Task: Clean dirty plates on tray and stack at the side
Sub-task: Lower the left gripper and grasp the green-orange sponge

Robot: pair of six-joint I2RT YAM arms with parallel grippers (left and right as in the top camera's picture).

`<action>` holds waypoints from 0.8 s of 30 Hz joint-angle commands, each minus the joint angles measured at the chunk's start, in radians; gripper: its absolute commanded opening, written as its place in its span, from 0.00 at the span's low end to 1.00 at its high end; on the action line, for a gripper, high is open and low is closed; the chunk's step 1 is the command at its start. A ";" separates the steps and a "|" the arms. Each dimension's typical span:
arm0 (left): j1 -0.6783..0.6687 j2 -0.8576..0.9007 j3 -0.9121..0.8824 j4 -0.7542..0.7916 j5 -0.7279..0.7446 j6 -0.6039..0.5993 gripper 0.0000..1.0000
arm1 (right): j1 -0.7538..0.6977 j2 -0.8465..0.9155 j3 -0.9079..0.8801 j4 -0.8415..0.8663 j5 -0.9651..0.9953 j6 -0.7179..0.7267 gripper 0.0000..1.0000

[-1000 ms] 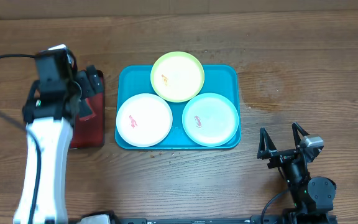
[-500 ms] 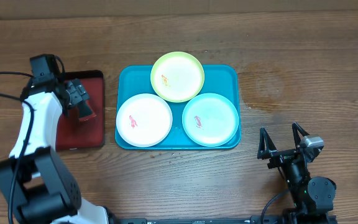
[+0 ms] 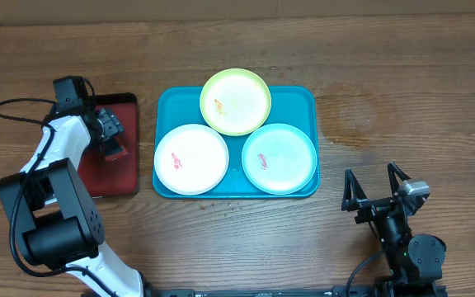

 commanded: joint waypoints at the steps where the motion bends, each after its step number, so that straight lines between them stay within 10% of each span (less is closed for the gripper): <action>1: 0.009 0.015 0.017 0.005 0.084 -0.002 0.79 | 0.005 -0.011 -0.010 0.004 0.010 -0.003 1.00; 10: 0.011 0.106 0.017 -0.018 0.085 0.078 0.77 | 0.005 -0.011 -0.010 0.004 0.010 -0.003 1.00; 18: 0.013 0.063 0.033 -0.046 0.060 0.122 0.06 | 0.005 -0.011 -0.010 0.004 0.010 -0.003 1.00; 20: 0.013 0.039 0.042 -0.071 0.064 0.121 0.24 | 0.005 -0.011 -0.010 0.004 0.010 -0.003 1.00; 23: 0.011 0.008 0.047 -0.126 0.073 0.087 1.00 | 0.005 -0.011 -0.010 0.004 0.010 -0.003 1.00; 24: 0.011 0.002 0.047 -0.149 0.075 0.073 1.00 | 0.005 -0.011 -0.010 0.004 0.010 -0.003 1.00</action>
